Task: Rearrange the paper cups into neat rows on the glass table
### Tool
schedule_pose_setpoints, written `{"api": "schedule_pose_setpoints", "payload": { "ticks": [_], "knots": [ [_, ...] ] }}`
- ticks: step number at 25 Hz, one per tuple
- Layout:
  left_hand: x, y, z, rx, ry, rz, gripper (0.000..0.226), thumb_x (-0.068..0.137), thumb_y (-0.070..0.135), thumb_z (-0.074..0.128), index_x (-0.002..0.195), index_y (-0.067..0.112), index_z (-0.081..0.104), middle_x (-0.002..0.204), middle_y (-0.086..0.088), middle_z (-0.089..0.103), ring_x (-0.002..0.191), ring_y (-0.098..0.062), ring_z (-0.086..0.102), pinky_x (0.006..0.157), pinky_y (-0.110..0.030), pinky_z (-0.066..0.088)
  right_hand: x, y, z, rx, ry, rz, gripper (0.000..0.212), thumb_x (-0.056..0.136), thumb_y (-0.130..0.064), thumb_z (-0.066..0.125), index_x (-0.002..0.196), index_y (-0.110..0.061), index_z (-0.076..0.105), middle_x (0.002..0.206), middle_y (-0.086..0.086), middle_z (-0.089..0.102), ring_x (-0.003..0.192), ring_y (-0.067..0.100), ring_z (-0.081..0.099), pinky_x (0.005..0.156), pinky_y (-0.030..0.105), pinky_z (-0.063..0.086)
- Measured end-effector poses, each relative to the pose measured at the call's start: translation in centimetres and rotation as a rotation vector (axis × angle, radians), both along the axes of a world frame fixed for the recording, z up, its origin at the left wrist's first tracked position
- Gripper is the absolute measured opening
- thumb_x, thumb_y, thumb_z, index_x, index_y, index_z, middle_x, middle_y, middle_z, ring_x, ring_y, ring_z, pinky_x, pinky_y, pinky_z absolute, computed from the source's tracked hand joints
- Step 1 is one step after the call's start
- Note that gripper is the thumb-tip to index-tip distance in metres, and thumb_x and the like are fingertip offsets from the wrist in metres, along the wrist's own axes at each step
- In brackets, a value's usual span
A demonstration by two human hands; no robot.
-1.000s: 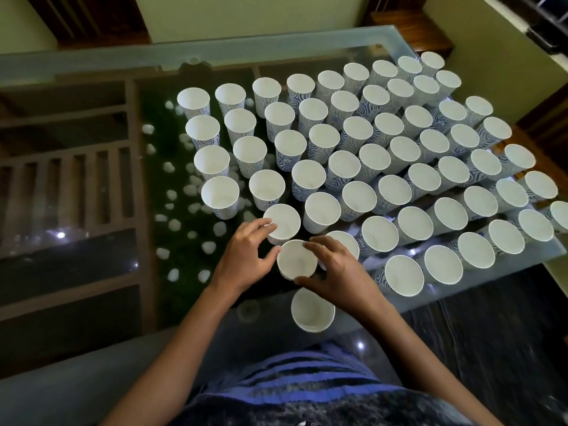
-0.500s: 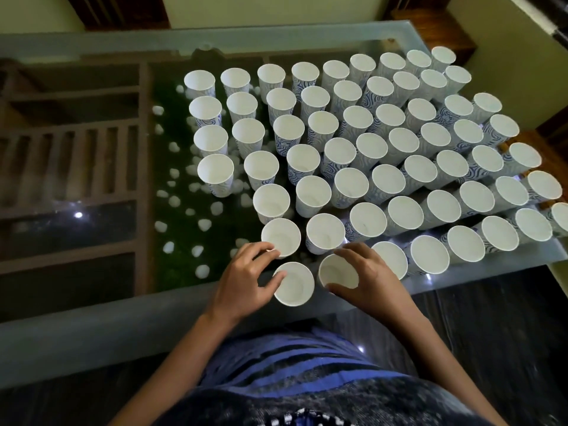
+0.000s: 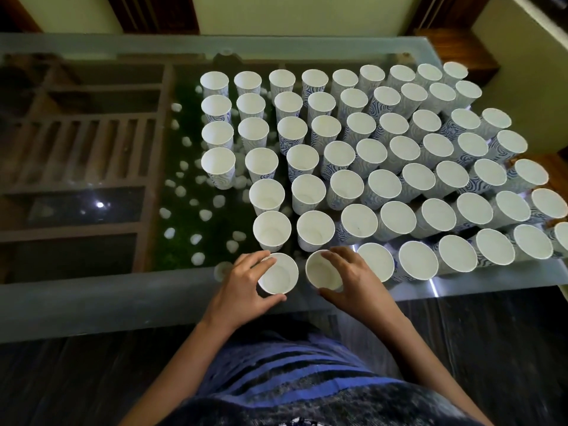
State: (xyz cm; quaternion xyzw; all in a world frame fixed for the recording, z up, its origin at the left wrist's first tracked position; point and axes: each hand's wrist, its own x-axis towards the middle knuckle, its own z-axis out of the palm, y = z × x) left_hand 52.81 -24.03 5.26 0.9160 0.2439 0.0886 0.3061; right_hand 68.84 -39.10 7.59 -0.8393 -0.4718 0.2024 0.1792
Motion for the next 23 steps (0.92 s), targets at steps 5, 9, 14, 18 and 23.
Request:
{"api": "schedule_pose_setpoints", "payload": {
  "ticks": [5,9,14,18,23],
  "knots": [
    [0.1,-0.6,-0.2,-0.022,-0.032,0.051,0.068,0.05,0.024,0.089,0.109,0.001,0.065,0.114,-0.015,0.063,0.104,-0.031,0.058,0.091,-0.031,0.038,0.2,0.0,0.0,-0.005,0.004,0.003,0.066,0.072,-0.023,0.075,0.131,-0.012,0.047,0.132,0.01,0.046,0.118,0.026,0.047,0.095,0.034,0.043],
    [0.0,-0.4,-0.2,-0.082,-0.052,0.053,0.067,0.052,0.022,0.089,0.111,0.003,0.064,0.119,-0.014,0.061,0.11,-0.029,0.056,0.093,-0.03,0.038,0.1,0.0,-0.1,-0.008,0.002,0.002,0.066,0.073,-0.023,0.075,0.132,-0.011,0.046,0.133,0.01,0.045,0.119,0.025,0.046,0.097,0.03,0.039],
    [-0.1,0.2,0.2,-0.112,-0.047,0.021,0.071,0.052,0.025,0.089,0.116,0.008,0.063,0.125,-0.011,0.057,0.116,-0.024,0.051,0.096,-0.025,0.034,0.0,0.0,0.0,-0.014,0.003,-0.007,0.068,0.072,-0.025,0.076,0.132,-0.011,0.046,0.134,0.009,0.045,0.122,0.025,0.045,0.097,0.035,0.042],
    [-0.4,1.2,0.6,-0.093,-0.088,0.027,0.064,0.056,0.032,0.086,0.113,0.012,0.065,0.122,-0.004,0.059,0.11,-0.008,0.047,0.095,-0.022,0.034,-0.1,0.3,0.2,0.002,-0.009,-0.056,0.069,0.072,-0.03,0.076,0.132,-0.011,0.047,0.137,0.008,0.044,0.125,0.024,0.043,0.099,0.035,0.041],
    [-0.7,3.8,1.5,-0.051,-0.205,-0.052,0.045,0.066,0.025,0.082,0.105,0.009,0.068,0.11,-0.006,0.067,0.102,-0.019,0.061,0.09,-0.03,0.047,-2.0,0.9,1.2,0.034,-0.065,-0.165,0.063,0.077,-0.026,0.073,0.132,-0.01,0.047,0.14,0.01,0.042,0.127,0.026,0.042,0.102,0.032,0.035]
  ]
}}
